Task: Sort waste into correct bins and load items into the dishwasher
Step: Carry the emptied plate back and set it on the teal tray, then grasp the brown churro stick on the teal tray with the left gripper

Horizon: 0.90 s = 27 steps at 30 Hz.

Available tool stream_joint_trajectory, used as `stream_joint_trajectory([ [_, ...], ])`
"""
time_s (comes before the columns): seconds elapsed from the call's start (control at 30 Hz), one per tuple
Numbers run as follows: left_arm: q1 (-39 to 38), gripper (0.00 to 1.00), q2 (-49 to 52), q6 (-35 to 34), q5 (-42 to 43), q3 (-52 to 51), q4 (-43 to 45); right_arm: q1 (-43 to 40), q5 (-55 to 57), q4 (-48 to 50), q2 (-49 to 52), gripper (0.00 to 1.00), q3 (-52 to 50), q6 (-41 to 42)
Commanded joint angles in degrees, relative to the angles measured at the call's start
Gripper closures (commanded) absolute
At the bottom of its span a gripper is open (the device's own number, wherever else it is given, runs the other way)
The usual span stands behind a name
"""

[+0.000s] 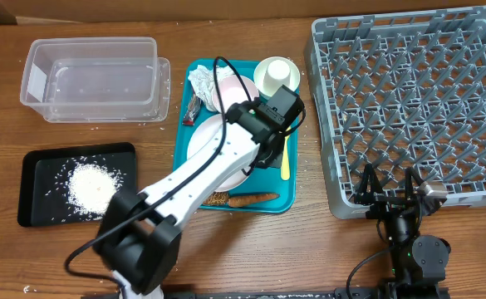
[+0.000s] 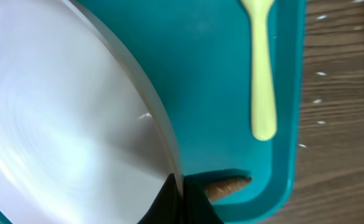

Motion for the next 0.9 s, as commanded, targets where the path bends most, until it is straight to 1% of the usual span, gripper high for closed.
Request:
stream_joint_trajectory([
  [0.0,0.1,0.96,2.5,-0.9,-3.2,0.2,0.0,0.4,0.1,0.4,-0.7,0.00,-0.6,-0.3],
  [0.1,0.1,0.96,3.7,-0.7,-3.7,0.2,0.0,0.4,0.1,0.4,-0.7,0.00,-0.6,-0.3],
  [0.17,0.1,0.93,4.0,-0.7,-3.8,0.2,0.0,0.4,0.1,0.4,-0.7,0.00,-0.6,-0.3],
  [0.2,0.2,0.88,4.0,-0.7,-4.3,0.2,0.0,0.4,0.1,0.4,-0.7,0.00,-0.6,-0.3],
  [0.3,0.2,0.60,4.0,-0.2,-6.4,0.2,0.0,0.4,0.1,0.4,-0.7,0.00,-0.6,-0.3],
  [0.33,0.2,0.54,4.0,0.5,-7.0,0.2,0.0,0.4,0.1,0.4,-0.7,0.00,-0.6,-0.3],
  [0.37,0.2,0.53,4.0,1.5,-7.4,0.2,0.0,0.4,0.1,0.4,-0.7,0.00,-0.6,-0.3],
  [0.43,0.2,0.51,4.0,3.1,-7.4,0.4,0.0,0.4,0.1,0.4,-0.7,0.00,-0.6,-0.3],
  [0.53,0.2,0.52,3.9,3.4,-7.4,2.2,-1.7,0.4,0.1,0.4,-0.7,0.00,-0.6,-0.3],
  [0.67,0.1,0.55,3.7,3.3,-7.0,6.5,-5.8,0.4,0.1,0.4,-0.7,0.00,-0.6,-0.3],
  [0.77,0.1,0.56,3.7,4.5,-4.1,9.4,-9.2,0.4,0.1,0.4,-0.7,0.00,-0.6,-0.3],
  [0.8,0.1,0.57,3.7,5.7,-1.4,9.9,-11.0,0.4,0.1,0.4,-0.7,0.00,-0.6,-0.3],
  [0.87,0.1,0.57,3.8,5.9,1.6,9.9,-13.6,0.4,0.1,0.4,-0.7,0.00,-0.6,-0.3],
])
